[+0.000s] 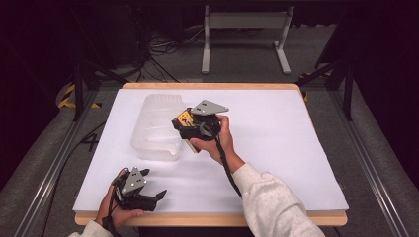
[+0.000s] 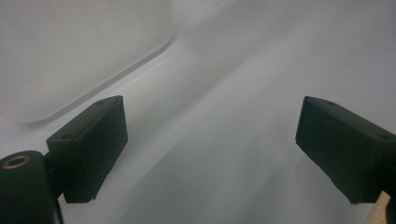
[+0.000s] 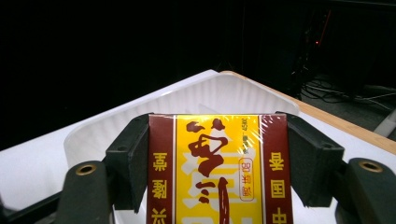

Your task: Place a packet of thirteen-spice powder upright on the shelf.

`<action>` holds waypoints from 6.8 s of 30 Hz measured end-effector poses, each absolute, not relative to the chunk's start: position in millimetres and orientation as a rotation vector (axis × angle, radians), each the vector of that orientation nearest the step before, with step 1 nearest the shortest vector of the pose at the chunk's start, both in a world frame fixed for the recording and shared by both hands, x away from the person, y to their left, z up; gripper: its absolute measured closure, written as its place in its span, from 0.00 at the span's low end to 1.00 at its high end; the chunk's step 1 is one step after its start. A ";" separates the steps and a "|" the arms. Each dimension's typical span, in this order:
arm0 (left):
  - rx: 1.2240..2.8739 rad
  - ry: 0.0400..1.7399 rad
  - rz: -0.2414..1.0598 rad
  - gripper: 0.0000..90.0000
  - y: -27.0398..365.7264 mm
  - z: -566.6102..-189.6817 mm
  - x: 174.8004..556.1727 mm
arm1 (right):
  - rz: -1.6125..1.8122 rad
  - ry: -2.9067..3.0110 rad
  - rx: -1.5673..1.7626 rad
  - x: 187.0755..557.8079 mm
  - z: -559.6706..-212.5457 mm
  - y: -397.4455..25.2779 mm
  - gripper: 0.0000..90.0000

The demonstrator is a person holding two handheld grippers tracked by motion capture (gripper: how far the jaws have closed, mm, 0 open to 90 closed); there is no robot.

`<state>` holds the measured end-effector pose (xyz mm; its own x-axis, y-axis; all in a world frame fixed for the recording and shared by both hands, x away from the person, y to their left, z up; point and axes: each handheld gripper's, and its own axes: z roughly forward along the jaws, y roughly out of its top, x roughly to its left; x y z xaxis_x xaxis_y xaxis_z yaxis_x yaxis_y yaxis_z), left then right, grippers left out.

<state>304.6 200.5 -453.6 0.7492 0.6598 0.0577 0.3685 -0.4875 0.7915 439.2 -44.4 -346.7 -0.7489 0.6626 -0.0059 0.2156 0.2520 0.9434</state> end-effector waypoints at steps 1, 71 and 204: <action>2.130 0.766 0.457 0.11 200.8 -453.5 304.2 | 1.507 2.128 0.798 441.7 -346.8 -40.3 0.36; 2.171 0.780 0.454 0.10 206.0 -458.5 293.4 | 1.382 2.273 0.751 455.3 -378.8 4.2 0.21; 2.197 0.778 0.482 0.10 195.7 -457.8 306.6 | 0.867 2.167 0.634 352.9 -385.3 -261.0 0.15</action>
